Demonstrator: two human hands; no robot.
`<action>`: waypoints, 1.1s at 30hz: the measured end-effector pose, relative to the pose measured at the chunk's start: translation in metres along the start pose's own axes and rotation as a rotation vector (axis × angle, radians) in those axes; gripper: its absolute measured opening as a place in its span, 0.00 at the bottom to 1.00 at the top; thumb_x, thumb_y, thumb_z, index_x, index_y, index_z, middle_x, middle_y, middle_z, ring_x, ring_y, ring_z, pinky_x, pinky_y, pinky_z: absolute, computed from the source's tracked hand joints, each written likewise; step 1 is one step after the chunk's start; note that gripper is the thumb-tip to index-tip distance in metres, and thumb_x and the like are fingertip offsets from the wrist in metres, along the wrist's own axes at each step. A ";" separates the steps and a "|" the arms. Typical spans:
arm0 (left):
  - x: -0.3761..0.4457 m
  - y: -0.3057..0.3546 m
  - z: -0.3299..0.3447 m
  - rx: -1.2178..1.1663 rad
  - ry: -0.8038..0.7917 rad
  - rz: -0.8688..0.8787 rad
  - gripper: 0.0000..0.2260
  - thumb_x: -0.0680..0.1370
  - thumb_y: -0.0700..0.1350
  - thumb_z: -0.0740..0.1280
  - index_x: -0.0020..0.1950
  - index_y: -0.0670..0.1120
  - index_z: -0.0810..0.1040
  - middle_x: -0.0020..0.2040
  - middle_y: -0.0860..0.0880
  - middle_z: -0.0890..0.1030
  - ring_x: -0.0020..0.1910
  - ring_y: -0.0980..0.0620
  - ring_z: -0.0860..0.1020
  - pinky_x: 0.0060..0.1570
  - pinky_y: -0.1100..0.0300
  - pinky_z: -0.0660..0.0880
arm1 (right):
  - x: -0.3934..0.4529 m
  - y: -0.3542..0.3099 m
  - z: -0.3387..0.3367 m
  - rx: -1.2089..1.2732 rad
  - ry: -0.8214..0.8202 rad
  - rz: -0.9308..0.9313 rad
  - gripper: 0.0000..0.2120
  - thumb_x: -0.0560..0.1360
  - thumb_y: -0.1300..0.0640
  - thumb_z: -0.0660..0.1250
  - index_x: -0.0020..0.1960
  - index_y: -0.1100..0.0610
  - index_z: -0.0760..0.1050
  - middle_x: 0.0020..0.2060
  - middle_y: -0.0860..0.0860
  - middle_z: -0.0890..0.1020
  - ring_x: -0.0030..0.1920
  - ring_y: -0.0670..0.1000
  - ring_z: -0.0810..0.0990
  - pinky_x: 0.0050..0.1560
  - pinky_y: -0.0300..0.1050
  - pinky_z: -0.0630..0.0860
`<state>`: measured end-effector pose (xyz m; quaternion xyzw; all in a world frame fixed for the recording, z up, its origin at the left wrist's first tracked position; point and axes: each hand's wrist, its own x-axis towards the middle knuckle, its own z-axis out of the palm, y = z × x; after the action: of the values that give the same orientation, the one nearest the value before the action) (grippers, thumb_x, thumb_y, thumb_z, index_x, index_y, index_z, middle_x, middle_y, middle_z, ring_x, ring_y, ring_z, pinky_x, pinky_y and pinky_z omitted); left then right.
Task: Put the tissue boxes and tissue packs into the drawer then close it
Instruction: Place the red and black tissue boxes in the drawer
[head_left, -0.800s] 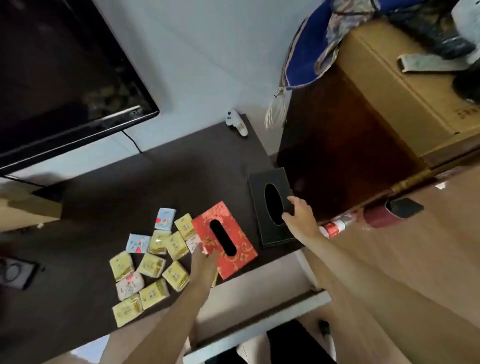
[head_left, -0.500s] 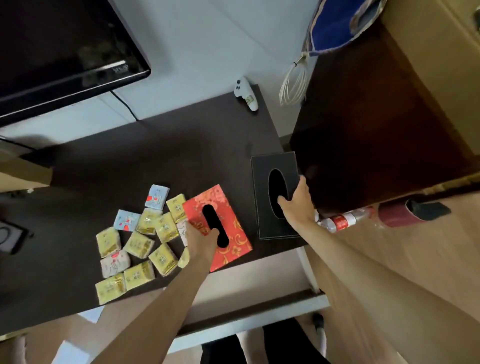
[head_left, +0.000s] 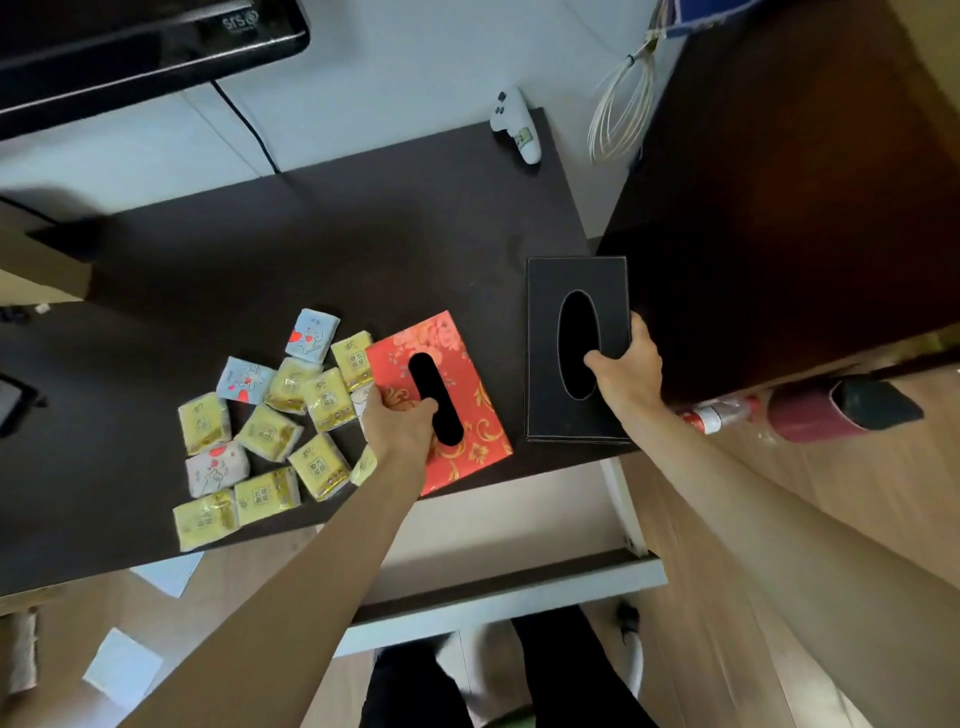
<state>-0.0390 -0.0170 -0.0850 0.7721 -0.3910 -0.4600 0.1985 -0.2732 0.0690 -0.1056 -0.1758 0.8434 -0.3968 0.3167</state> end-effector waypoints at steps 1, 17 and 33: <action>-0.003 -0.001 -0.001 -0.010 -0.001 0.011 0.19 0.68 0.39 0.74 0.58 0.44 0.76 0.49 0.45 0.81 0.44 0.47 0.78 0.55 0.45 0.79 | -0.007 0.002 -0.002 0.025 0.015 -0.002 0.33 0.76 0.63 0.73 0.79 0.53 0.65 0.70 0.53 0.78 0.71 0.57 0.76 0.70 0.58 0.75; -0.063 -0.098 -0.080 -0.175 -0.277 0.371 0.21 0.67 0.38 0.70 0.55 0.58 0.77 0.40 0.45 0.80 0.36 0.57 0.75 0.41 0.53 0.82 | -0.162 0.053 -0.019 0.083 0.059 -0.093 0.27 0.73 0.65 0.72 0.69 0.48 0.74 0.58 0.48 0.85 0.62 0.50 0.82 0.63 0.55 0.81; -0.034 -0.185 -0.046 -0.441 -0.294 0.745 0.31 0.68 0.31 0.73 0.69 0.47 0.74 0.55 0.52 0.85 0.51 0.53 0.84 0.50 0.60 0.80 | -0.120 0.132 0.026 0.211 0.106 -0.448 0.36 0.66 0.69 0.72 0.72 0.54 0.74 0.58 0.44 0.87 0.59 0.43 0.85 0.56 0.35 0.80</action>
<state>0.0699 0.1211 -0.1667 0.4445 -0.5587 -0.5344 0.4524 -0.1736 0.2026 -0.1743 -0.3035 0.7527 -0.5515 0.1928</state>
